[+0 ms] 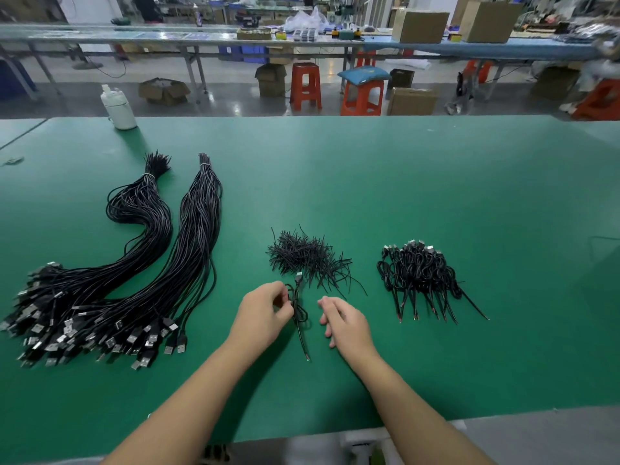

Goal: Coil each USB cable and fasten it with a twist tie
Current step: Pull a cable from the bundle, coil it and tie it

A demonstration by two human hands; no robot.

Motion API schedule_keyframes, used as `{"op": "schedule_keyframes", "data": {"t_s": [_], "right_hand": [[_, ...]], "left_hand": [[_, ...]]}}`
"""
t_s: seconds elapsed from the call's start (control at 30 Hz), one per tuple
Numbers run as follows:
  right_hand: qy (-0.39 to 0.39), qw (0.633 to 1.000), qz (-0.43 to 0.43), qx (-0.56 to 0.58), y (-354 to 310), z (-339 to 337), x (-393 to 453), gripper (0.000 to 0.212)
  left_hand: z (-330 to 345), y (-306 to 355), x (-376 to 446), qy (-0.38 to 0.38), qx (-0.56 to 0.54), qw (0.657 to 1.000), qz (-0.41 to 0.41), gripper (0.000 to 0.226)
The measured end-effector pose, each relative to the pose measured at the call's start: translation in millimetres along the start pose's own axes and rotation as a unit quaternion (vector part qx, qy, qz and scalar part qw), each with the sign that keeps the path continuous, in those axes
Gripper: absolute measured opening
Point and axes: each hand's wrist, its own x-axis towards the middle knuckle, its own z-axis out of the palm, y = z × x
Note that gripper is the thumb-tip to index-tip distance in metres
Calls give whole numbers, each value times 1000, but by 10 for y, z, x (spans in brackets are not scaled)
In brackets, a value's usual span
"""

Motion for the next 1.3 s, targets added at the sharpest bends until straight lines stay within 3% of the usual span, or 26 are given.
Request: {"op": "schedule_keyframes", "data": {"t_s": [0.13, 0.27, 0.57, 0.83, 1.13, 1.3], "right_hand": [[-100, 988, 67, 97, -183, -49, 66, 34], [-191, 950, 85, 233, -300, -42, 18, 23], [-219, 919, 129, 302, -438, -71, -66, 21], [-222, 932, 106, 267, -439, -103, -84, 13], [-199, 922, 96, 319, -454, -80, -139, 18], [-209, 915, 122, 323, -448, -95, -158, 22]], "left_hand": [[-19, -7, -112, 22, -14, 997, 77, 13], [-6, 29, -193, 28, -18, 993, 114, 11], [-108, 49, -212, 6, -19, 989, 145, 7], [-78, 89, -227, -7, -25, 991, 135, 4], [-63, 115, -260, 15, -60, 991, 118, 8], [-102, 106, -267, 40, 30, 976, 213, 10]]}}
